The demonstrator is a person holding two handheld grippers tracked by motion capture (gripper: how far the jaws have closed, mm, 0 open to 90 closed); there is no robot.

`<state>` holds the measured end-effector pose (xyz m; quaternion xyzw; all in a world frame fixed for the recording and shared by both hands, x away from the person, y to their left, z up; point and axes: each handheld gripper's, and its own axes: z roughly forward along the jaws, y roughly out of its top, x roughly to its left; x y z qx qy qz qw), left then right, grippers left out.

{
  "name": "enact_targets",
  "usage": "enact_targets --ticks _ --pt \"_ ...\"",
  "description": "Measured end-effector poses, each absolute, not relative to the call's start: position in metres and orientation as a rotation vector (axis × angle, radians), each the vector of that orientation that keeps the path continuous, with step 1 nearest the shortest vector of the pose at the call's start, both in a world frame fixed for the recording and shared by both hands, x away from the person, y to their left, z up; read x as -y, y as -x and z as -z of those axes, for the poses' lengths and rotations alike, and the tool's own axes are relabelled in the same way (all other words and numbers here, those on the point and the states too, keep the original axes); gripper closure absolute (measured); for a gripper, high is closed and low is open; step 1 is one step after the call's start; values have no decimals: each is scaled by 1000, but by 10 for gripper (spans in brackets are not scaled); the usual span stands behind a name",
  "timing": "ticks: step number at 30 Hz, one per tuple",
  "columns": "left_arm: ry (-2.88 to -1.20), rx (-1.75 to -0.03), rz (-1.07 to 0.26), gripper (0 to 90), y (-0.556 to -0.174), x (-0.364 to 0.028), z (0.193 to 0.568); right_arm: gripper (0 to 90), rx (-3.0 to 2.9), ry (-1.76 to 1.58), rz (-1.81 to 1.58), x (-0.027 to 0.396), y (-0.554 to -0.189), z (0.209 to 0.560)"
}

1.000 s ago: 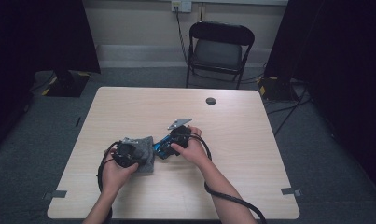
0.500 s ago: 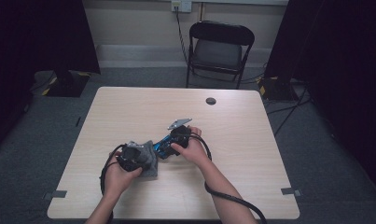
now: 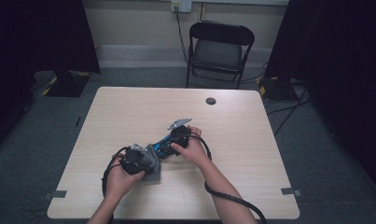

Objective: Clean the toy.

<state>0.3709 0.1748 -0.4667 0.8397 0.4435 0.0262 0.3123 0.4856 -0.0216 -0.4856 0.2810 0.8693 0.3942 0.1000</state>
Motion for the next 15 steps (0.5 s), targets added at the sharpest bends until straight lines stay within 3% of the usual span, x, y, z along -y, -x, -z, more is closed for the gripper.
enact_targets --ticks 15 --pt "-2273 -1058 -6 787 -358 -145 464 0 -2568 -830 -1167 22 -486 486"
